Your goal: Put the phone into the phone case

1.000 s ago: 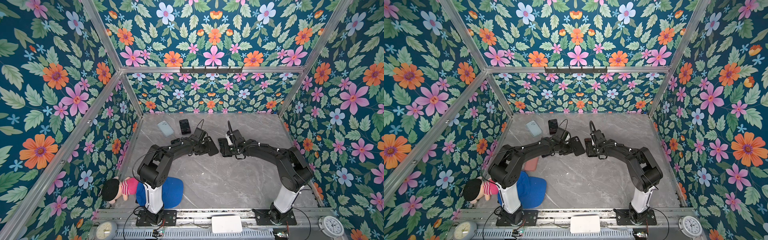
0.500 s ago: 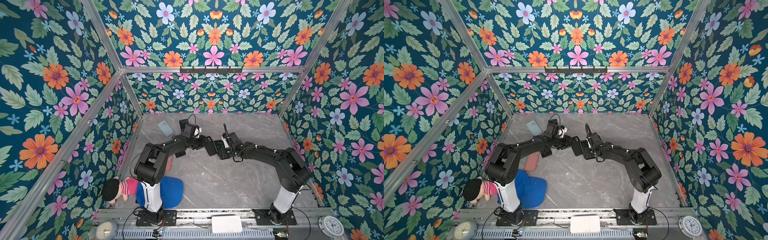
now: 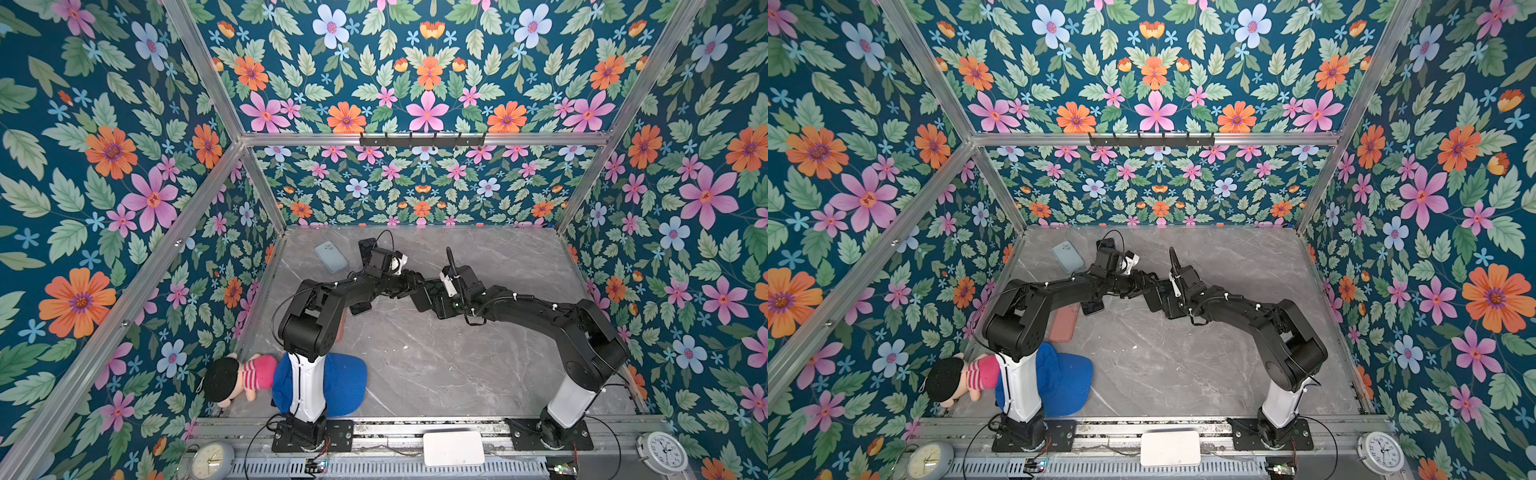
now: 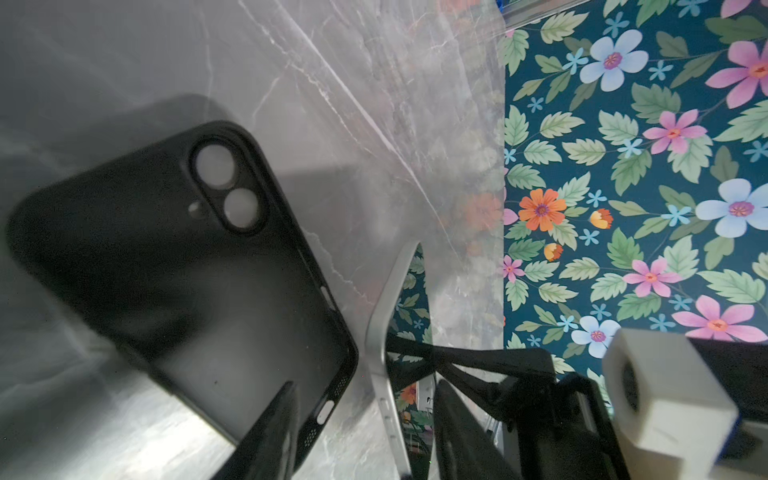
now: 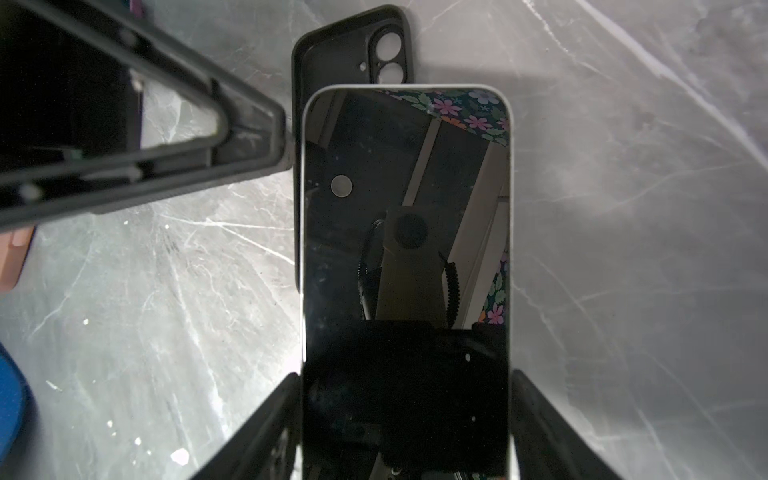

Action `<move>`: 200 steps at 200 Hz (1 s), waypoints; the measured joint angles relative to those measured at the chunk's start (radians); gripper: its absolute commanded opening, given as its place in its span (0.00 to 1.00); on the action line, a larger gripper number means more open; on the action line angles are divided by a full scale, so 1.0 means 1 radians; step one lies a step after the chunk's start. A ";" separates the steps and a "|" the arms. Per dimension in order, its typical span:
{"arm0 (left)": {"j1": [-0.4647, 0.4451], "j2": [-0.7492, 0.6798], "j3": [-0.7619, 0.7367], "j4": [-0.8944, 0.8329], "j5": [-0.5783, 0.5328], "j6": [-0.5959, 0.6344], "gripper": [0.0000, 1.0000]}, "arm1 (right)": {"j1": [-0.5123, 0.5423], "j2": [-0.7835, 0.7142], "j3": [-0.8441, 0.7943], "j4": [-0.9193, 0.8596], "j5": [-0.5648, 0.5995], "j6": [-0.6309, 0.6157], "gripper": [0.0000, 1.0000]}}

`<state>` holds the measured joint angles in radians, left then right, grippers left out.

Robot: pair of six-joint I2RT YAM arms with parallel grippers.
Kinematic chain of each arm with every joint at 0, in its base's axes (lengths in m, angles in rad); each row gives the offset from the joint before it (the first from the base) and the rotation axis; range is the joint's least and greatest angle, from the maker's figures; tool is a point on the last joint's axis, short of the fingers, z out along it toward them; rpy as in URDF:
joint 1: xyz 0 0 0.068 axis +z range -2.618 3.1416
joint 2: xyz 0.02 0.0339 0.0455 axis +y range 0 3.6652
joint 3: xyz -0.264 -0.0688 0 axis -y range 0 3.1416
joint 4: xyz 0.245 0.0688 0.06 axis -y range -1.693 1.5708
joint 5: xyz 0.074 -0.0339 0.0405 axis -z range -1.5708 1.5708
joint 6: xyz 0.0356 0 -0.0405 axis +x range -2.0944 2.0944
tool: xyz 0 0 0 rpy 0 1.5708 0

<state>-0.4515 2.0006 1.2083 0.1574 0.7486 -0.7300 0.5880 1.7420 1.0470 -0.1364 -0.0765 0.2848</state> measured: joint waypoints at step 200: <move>0.018 0.055 -0.048 0.220 0.075 -0.105 0.26 | 0.023 -0.002 0.015 0.006 -0.024 0.000 0.54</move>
<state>-0.4332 2.0552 1.1606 0.3775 0.8238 -0.8352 0.6106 1.7401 1.0618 -0.1307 -0.1009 0.2848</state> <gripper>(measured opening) 0.274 0.713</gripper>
